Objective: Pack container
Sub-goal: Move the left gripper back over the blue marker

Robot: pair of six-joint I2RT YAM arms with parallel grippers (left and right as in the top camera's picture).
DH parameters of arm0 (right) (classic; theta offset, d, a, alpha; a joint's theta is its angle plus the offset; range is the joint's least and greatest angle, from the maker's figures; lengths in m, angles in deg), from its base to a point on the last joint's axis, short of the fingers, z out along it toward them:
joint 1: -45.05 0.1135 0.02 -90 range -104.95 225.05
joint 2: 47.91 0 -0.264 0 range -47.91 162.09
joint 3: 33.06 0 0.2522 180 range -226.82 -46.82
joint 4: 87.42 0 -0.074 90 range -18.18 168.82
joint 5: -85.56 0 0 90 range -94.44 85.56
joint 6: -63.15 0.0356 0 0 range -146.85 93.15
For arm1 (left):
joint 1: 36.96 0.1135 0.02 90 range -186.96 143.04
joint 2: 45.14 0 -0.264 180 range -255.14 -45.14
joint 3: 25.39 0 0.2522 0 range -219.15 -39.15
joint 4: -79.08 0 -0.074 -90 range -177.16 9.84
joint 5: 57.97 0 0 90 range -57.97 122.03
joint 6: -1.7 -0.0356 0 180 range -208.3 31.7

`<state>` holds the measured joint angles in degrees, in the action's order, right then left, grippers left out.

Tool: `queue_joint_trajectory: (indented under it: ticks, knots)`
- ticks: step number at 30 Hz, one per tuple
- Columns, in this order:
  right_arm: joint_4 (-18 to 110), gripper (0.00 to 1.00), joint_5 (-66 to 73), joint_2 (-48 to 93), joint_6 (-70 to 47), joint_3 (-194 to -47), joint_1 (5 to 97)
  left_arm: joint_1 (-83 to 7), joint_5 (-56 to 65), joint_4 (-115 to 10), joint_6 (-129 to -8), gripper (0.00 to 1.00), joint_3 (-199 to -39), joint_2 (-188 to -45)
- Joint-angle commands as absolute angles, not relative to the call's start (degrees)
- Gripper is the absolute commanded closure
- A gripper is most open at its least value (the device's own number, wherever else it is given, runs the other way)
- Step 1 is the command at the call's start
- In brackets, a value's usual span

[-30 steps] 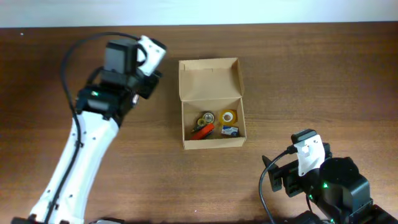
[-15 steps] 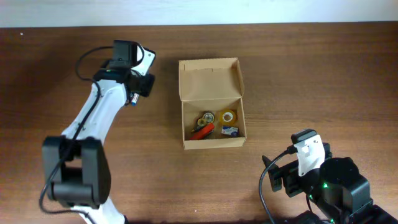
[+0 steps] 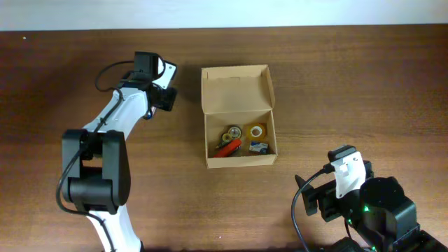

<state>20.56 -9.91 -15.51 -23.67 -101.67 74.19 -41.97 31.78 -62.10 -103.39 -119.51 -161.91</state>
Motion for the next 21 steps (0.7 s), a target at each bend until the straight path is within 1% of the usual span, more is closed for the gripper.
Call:
queue_joint_trajectory:
  ticks: [1,6,12,14,16,21]
  knots:
    - [20.76,0.01,-10.22,-15.90,-23.48,-101.74,74.65,-40.44,28.82,-62.80,-101.16,0.41,-119.77,-163.13]
    - [20.76,0.01,-10.22,-15.90,-23.48,-101.74,74.65,-38.91,25.46,-63.48,-101.16,0.41,-119.77,-163.46]
    - [20.76,0.01,-10.22,-15.90,-23.48,-101.74,74.65,-38.65,24.61,-63.89,-101.18,0.41,-119.77,-164.07]
    - [20.76,0.01,-10.22,-15.90,-23.48,-101.74,74.65,-38.65,23.14,-63.89,-101.16,0.42,-119.77,-164.60]
    - [20.76,0.01,-10.22,-15.90,-23.48,-101.74,74.65,-38.65,22.29,-63.94,-101.14,0.45,-119.77,-165.32]
    - [20.76,0.01,-10.22,-15.90,-23.48,-101.74,74.65,-38.65,22.36,-63.96,-101.14,0.46,-119.77,-166.32]
